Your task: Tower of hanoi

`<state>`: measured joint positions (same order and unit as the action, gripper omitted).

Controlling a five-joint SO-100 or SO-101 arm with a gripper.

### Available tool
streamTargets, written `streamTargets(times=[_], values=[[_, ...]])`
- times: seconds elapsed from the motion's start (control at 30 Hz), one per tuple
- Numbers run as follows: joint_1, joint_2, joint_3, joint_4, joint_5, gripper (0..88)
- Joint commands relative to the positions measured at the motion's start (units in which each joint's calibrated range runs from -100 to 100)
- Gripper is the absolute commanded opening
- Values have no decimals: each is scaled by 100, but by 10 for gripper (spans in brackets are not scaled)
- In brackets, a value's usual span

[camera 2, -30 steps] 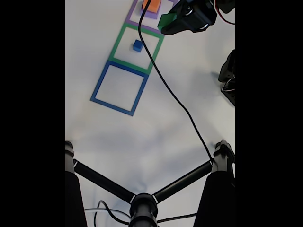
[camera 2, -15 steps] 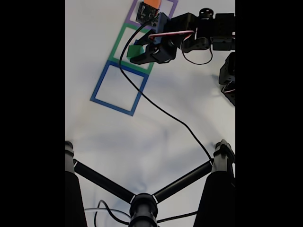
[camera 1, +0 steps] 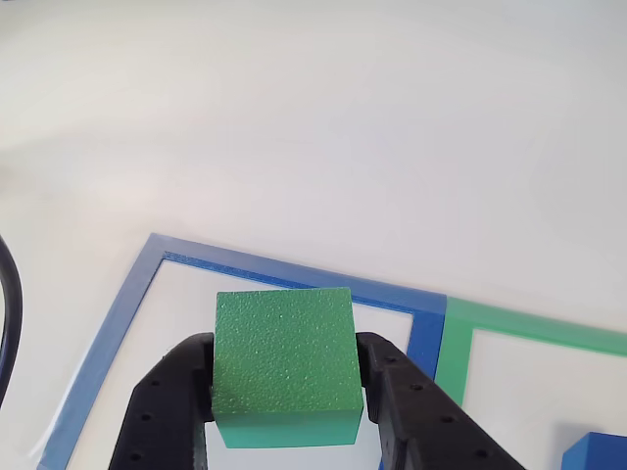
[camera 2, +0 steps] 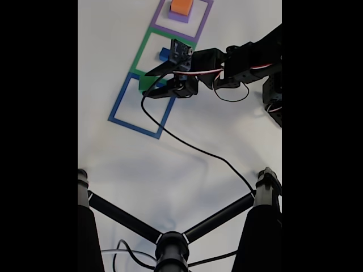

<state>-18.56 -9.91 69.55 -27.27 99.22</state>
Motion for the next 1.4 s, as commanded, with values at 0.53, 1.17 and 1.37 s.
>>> streamTargets(times=[0.53,1.17,1.37], values=[[-321,1880,-399,-1786,78,94],[-366,2473,-571,-2158,78,201],[-366,2185,-526,-2166,78,235]])
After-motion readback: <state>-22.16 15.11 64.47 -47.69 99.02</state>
